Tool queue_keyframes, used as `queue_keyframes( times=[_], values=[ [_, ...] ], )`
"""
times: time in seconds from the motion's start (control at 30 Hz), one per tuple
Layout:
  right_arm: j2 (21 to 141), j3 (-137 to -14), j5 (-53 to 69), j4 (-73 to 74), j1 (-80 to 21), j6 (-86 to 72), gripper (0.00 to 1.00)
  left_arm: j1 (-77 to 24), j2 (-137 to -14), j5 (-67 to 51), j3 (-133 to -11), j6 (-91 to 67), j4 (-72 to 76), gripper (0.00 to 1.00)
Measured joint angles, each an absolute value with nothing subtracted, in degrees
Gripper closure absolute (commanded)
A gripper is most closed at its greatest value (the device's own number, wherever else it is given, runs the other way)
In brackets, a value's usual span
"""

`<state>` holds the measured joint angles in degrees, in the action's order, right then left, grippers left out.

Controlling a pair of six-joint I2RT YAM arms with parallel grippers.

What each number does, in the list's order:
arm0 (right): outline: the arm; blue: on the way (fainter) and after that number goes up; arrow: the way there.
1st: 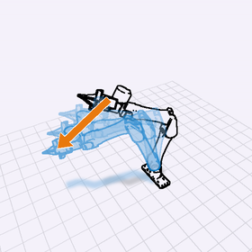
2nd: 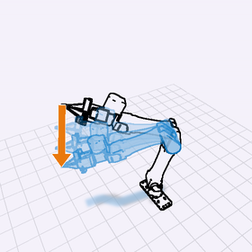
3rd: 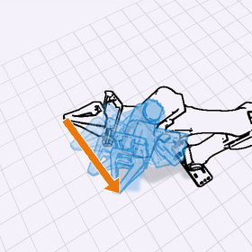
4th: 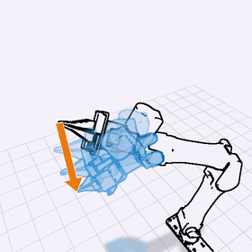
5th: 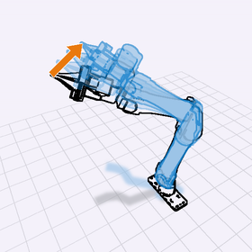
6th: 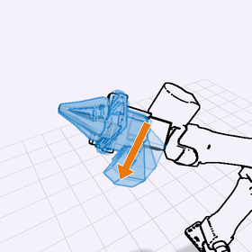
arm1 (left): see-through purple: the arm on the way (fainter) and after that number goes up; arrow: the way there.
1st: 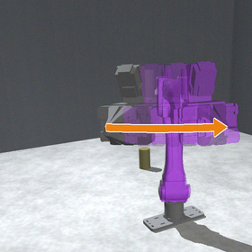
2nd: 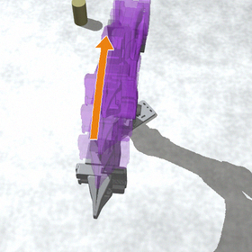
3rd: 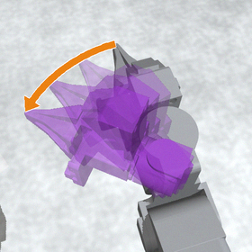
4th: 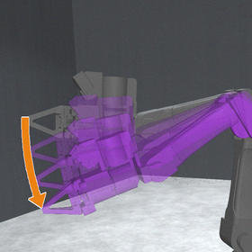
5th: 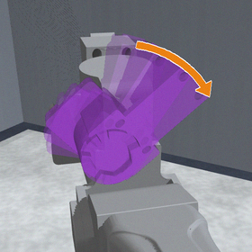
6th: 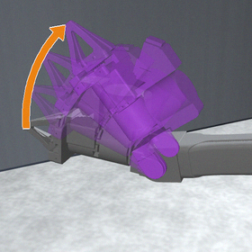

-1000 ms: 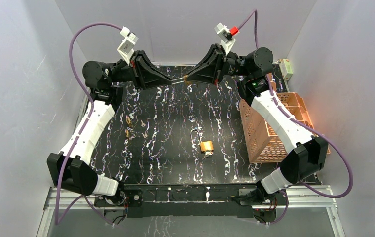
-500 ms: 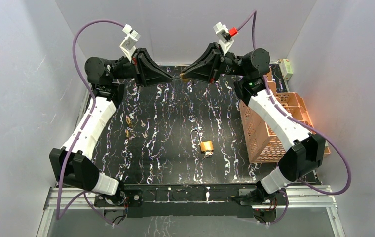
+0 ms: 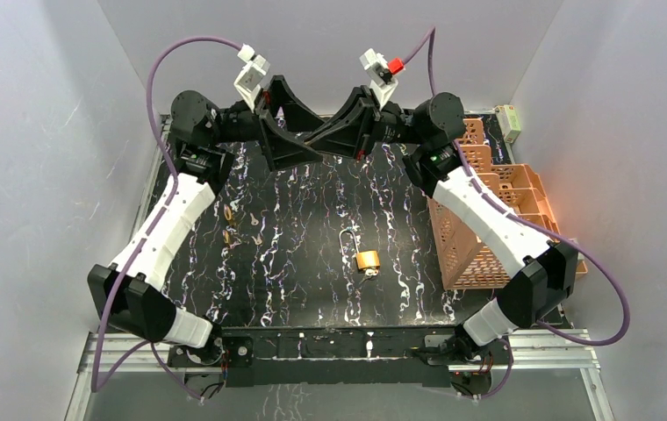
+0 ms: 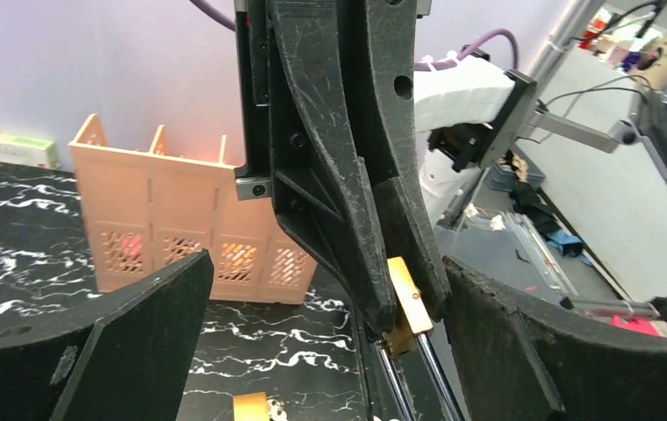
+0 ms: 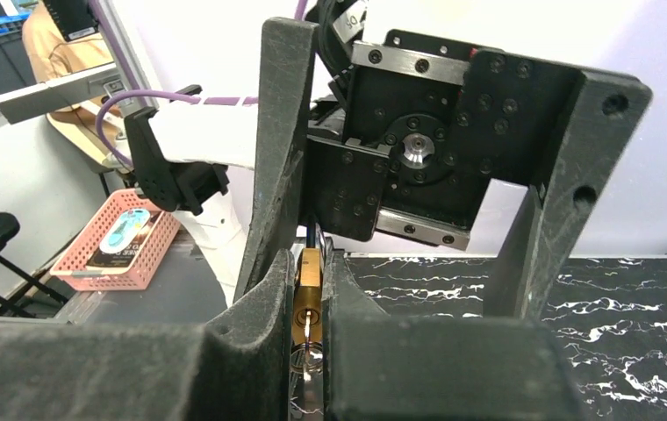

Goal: Lock with the key
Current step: Lock the lock.

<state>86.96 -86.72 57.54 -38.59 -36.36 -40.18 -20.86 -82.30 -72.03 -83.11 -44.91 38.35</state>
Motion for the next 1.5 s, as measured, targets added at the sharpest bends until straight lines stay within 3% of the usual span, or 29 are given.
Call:
queue_keyframes(
  times=[0.17,0.37,0.53,0.73,1.07,1.13,1.2,1.23,1.5],
  values=[
    [86.9,-86.7,56.6,-36.8,-35.4,-39.9,1.0,-18.0,-80.0,-69.0,-83.8,-39.3,31.0,0.02],
    [86.3,-85.9,55.6,-34.3,-32.0,-39.6,1.0,-10.0,-77.1,-69.6,-83.4,-45.4,37.5,0.02],
    [84.2,-84.8,54.7,-33.9,-28.9,-39.7,1.0,-9.0,-75.2,-71.0,-80.8,-48.8,41.0,0.11],
    [83.5,-84.8,54.4,-34.6,-28.6,-40.3,1.0,-9.1,-75.1,-71.4,-77.9,-49.9,41.7,0.16],
    [83.6,-84.9,54.3,-35.0,-28.6,-41.8,1.0,-15.1,-78.0,-71.3,-78.5,-49.9,41.8,0.45],
    [83.6,-84.9,54.3,-35.1,-28.6,-41.8,1.0,-16.4,-78.4,-71.3,-78.5,-49.7,41.7,0.62],
    [83.7,-85.0,54.3,-35.3,-28.6,-41.9,1.0,-17.2,-78.7,-71.4,-78.5,-49.6,41.7,0.95],
    [83.7,-85.0,54.3,-35.4,-28.6,-42.0,1.0,-17.3,-78.7,-71.4,-78.5,-49.5,41.7,1.0],
    [83.7,-85.3,54.7,-36.0,-28.9,-42.1,1.0,-17.1,-78.9,-70.3,-79.0,-46.7,39.1,1.0]
  ],
)
